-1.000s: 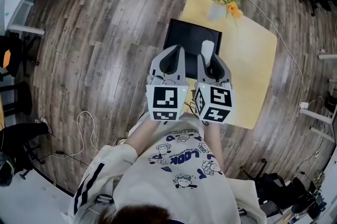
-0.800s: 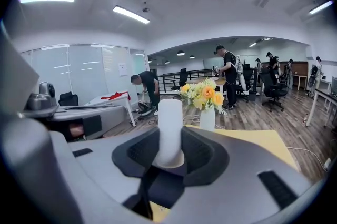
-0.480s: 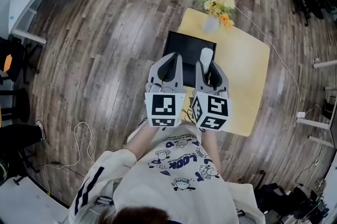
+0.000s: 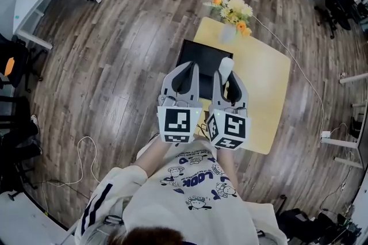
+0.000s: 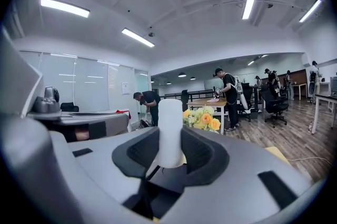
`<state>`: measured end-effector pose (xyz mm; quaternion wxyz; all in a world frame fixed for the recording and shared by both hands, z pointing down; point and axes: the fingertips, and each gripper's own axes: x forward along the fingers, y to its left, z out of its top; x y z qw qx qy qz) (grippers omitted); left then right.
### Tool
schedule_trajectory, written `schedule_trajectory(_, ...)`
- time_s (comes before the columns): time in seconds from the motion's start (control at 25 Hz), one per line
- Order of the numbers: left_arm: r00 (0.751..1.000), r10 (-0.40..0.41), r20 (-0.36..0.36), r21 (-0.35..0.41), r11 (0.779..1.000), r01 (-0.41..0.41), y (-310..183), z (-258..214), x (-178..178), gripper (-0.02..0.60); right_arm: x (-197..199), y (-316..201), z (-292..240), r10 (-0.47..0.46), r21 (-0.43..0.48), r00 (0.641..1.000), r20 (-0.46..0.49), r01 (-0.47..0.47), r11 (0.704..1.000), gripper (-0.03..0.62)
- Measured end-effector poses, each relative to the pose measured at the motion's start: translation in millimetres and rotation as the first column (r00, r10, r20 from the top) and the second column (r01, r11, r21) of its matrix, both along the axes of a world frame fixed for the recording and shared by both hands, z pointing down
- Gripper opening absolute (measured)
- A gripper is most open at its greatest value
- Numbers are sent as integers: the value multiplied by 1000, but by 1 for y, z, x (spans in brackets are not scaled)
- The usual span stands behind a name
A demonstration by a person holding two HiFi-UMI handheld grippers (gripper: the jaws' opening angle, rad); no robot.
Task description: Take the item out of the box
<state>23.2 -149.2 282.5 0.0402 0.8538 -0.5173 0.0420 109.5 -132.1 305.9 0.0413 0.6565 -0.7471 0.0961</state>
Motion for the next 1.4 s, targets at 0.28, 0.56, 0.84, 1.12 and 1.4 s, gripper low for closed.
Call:
schedule_trajectory(0.28,1000,-1,8,37,999,1,11,-9,4,14,2,10,-12,-2,64,1000,13,1,998,144)
schedule_trajectory(0.56,1000,-21,17,51,999,20,17,-11,2,14,2,16,-22,-7,112,1000,5,6,994,144)
schedule_trajectory(0.84,999,-33,14,55,998,32,20,-11,-1,14,1,17,-21,-11,115,1000,2,11,993,144)
schedule_trajectory(1.12,999,-34,15,52,998,34,22,-12,-1,14,0,18,-21,-18,113,1000,0,18,993,144)
schedule_trajectory(1.4,999,-29,13,52,998,28,23,-11,1,14,-1,18,-20,-18,110,1000,-3,18,994,144)
